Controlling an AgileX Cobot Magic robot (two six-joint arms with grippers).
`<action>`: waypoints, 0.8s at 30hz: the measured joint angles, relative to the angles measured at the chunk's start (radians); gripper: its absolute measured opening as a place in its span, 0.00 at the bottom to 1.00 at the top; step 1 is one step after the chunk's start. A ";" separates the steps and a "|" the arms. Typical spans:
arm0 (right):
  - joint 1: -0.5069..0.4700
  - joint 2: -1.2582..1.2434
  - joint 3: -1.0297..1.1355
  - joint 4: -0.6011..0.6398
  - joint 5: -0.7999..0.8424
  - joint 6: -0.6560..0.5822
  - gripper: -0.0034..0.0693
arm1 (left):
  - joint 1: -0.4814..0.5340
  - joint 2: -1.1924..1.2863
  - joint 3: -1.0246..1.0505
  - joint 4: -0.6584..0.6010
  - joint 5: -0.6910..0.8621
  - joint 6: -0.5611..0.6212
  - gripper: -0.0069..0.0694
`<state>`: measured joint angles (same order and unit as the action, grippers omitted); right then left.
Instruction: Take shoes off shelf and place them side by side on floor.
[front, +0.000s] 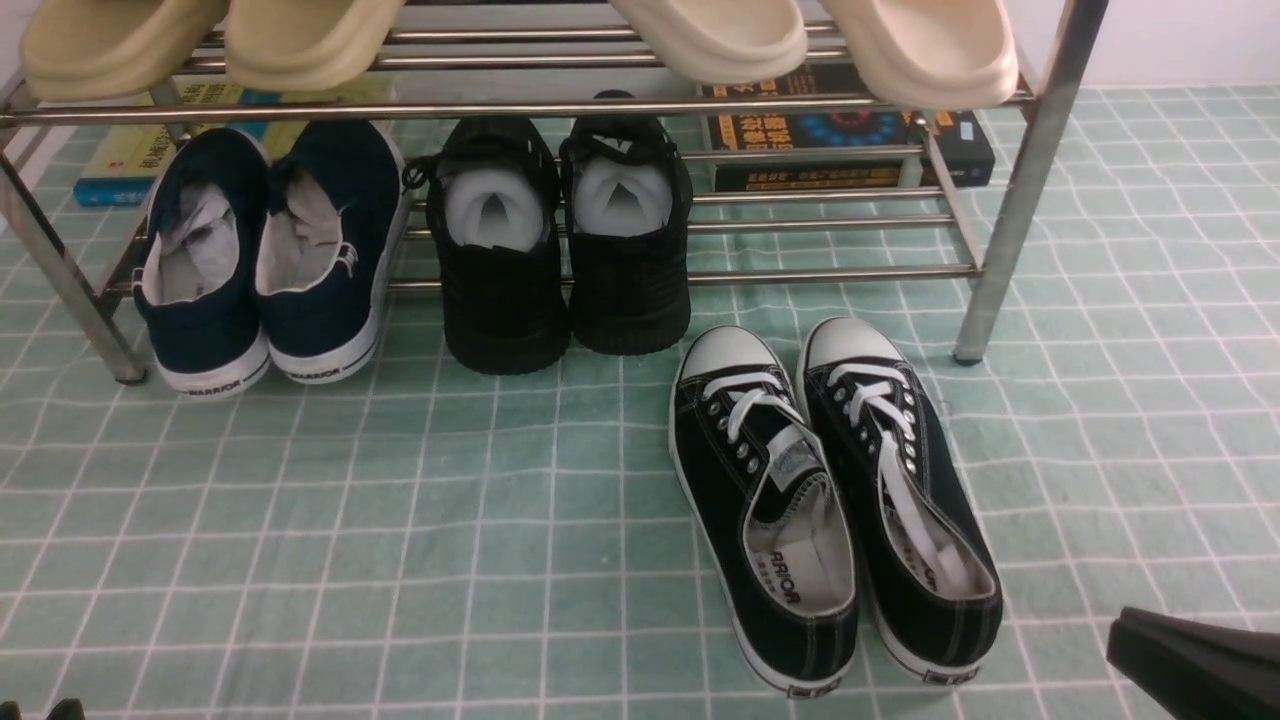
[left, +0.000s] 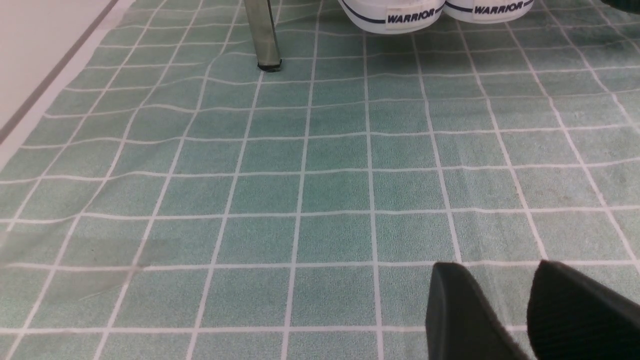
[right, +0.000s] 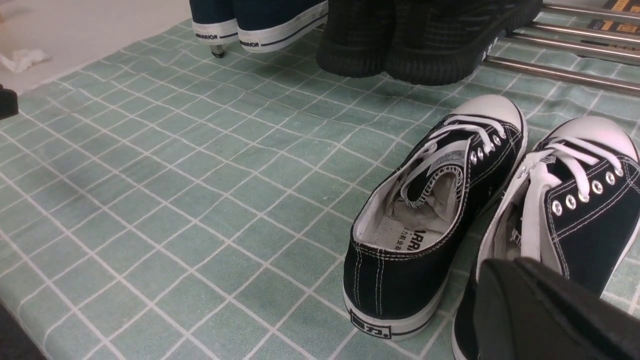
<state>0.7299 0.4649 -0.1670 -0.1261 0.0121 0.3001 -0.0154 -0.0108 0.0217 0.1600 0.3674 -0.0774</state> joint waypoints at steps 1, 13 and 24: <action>0.000 0.000 0.000 0.000 0.000 0.000 0.04 | 0.000 0.000 0.000 0.000 0.000 0.000 0.41; 0.000 0.000 0.000 0.007 0.000 0.000 0.05 | 0.000 0.000 0.000 0.000 0.000 0.000 0.41; -0.046 -0.055 0.000 0.235 0.042 -0.292 0.06 | 0.000 0.000 0.000 0.000 0.000 0.000 0.41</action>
<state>0.6837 0.4096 -0.1670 0.1087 0.0539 0.0079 -0.0154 -0.0108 0.0217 0.1600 0.3674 -0.0774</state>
